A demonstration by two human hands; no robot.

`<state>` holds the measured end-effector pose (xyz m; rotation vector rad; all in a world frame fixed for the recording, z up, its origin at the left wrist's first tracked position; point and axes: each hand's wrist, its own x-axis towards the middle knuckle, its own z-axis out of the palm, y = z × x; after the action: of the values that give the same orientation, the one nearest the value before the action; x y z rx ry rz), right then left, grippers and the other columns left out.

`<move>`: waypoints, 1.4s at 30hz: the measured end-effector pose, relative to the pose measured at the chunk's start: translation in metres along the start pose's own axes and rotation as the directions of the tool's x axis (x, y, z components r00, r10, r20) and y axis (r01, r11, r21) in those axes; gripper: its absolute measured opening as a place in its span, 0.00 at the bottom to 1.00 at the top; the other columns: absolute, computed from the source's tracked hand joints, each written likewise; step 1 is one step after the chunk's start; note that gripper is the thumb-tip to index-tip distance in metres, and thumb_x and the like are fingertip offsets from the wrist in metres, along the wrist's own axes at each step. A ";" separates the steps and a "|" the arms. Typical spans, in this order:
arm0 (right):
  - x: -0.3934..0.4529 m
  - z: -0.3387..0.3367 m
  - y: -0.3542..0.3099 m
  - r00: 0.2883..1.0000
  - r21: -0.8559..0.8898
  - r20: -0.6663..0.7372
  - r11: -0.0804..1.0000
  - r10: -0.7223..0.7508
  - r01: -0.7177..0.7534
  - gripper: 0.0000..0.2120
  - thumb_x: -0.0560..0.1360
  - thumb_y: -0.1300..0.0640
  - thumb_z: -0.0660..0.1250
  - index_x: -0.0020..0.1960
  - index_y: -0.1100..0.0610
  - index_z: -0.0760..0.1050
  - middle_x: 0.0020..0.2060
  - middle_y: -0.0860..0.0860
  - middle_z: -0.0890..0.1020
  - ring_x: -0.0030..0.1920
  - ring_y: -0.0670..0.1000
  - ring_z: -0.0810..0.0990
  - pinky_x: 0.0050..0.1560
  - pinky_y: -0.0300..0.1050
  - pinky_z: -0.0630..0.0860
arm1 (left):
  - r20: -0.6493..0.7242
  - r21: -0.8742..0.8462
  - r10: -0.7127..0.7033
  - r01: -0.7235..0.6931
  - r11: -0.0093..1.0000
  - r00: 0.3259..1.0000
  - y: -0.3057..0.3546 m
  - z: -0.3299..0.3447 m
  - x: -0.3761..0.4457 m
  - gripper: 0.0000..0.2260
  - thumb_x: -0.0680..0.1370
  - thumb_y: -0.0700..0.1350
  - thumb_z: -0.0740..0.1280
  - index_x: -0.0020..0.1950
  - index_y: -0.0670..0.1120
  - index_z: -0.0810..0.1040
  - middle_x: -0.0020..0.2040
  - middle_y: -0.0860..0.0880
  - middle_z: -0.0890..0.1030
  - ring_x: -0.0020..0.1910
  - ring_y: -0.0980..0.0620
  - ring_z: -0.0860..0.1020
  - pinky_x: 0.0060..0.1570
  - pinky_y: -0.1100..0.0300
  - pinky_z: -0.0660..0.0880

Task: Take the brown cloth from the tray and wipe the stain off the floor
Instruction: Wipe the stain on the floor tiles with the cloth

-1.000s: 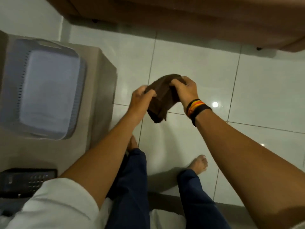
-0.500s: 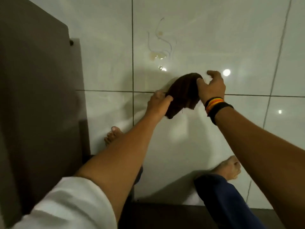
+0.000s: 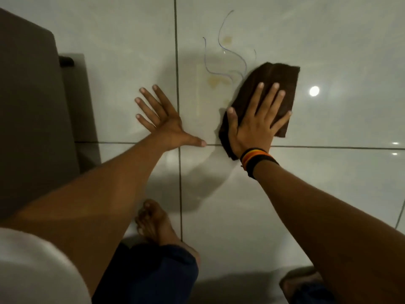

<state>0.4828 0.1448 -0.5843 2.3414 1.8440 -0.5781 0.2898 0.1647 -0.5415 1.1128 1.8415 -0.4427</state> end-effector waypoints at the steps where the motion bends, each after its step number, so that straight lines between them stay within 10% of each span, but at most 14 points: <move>1: 0.015 -0.001 -0.014 0.999 -0.002 -0.004 0.999 -0.039 0.039 0.39 0.82 0.34 0.49 0.84 0.58 0.49 0.83 0.64 0.52 0.83 0.66 0.49 0.77 0.78 0.50 | 0.016 0.013 0.002 -0.003 1.000 1.000 0.000 -0.001 0.000 0.84 0.53 0.66 0.85 0.77 0.41 0.19 0.74 0.32 0.18 0.74 0.30 0.19 0.73 0.30 0.26; 4: 0.032 -0.004 -0.036 0.942 -0.073 0.069 0.940 -0.329 0.334 0.38 0.82 0.33 0.47 0.84 0.55 0.48 0.84 0.62 0.51 0.84 0.64 0.48 0.79 0.75 0.46 | 0.046 0.027 0.010 -0.012 1.000 0.999 0.002 -0.003 0.001 0.83 0.53 0.66 0.85 0.76 0.40 0.19 0.73 0.31 0.18 0.73 0.28 0.19 0.73 0.29 0.28; 8: 0.019 -0.015 0.020 0.695 -0.123 0.240 0.689 -0.677 0.714 0.37 0.82 0.35 0.56 0.84 0.49 0.50 0.85 0.56 0.52 0.84 0.59 0.49 0.80 0.73 0.48 | 0.054 0.028 -0.024 0.022 0.999 0.998 0.008 -0.008 -0.004 0.83 0.54 0.65 0.85 0.76 0.39 0.19 0.74 0.30 0.19 0.73 0.27 0.21 0.71 0.29 0.27; 16: 0.130 -0.046 -0.024 0.994 -0.016 0.016 0.994 -0.108 0.108 0.40 0.78 0.36 0.54 0.84 0.52 0.46 0.84 0.60 0.48 0.84 0.63 0.46 0.78 0.78 0.46 | 0.032 0.056 -0.036 0.034 0.998 0.999 0.008 -0.004 -0.002 0.82 0.54 0.65 0.85 0.77 0.40 0.20 0.75 0.31 0.21 0.75 0.27 0.22 0.69 0.32 0.25; 24: 0.053 -0.026 -0.020 0.727 -0.139 0.236 0.718 -0.645 0.682 0.39 0.78 0.38 0.60 0.84 0.48 0.50 0.85 0.56 0.52 0.84 0.59 0.50 0.80 0.75 0.47 | 0.008 0.030 -0.023 0.023 0.999 1.000 0.010 -0.006 -0.007 0.82 0.55 0.64 0.85 0.77 0.40 0.21 0.76 0.30 0.21 0.73 0.29 0.20 0.69 0.34 0.25; 29: 0.073 -0.052 0.061 0.868 -0.202 0.237 0.852 -0.437 0.484 0.39 0.78 0.36 0.54 0.84 0.48 0.50 0.85 0.56 0.52 0.84 0.59 0.50 0.78 0.78 0.48 | 0.032 0.034 -0.024 0.023 0.999 0.999 0.005 -0.006 -0.005 0.83 0.53 0.66 0.84 0.77 0.40 0.20 0.75 0.31 0.20 0.73 0.29 0.20 0.69 0.33 0.25; 35: 0.134 -0.041 -0.067 0.983 -0.072 0.055 0.981 -0.175 0.179 0.43 0.76 0.37 0.55 0.84 0.54 0.47 0.84 0.60 0.49 0.84 0.63 0.47 0.78 0.77 0.46 | -0.009 0.033 -0.010 0.011 0.999 1.000 0.002 0.001 0.003 0.82 0.54 0.64 0.85 0.77 0.41 0.20 0.76 0.32 0.21 0.76 0.28 0.24 0.72 0.32 0.28; 39: 0.065 -0.021 -0.058 0.743 -0.143 0.201 0.731 -0.638 0.667 0.39 0.78 0.39 0.58 0.84 0.51 0.51 0.84 0.59 0.52 0.84 0.62 0.50 0.79 0.75 0.48 | -0.025 0.029 -0.014 0.015 0.999 1.000 0.003 0.001 0.000 0.83 0.51 0.67 0.84 0.79 0.41 0.22 0.77 0.31 0.23 0.77 0.27 0.26 0.74 0.30 0.31; 42: 0.018 -0.023 0.028 0.705 -0.166 0.280 0.690 -0.652 0.704 0.39 0.78 0.38 0.61 0.84 0.47 0.50 0.85 0.54 0.53 0.84 0.58 0.50 0.80 0.74 0.47 | 0.001 0.034 0.012 -0.012 0.999 1.000 0.002 -0.003 -0.003 0.84 0.50 0.67 0.84 0.78 0.41 0.21 0.76 0.31 0.22 0.76 0.27 0.24 0.73 0.28 0.31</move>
<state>0.5179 0.1614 -0.5740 1.3092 2.4846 -0.5504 0.2909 0.1665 -0.5375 1.1454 1.8320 -0.4690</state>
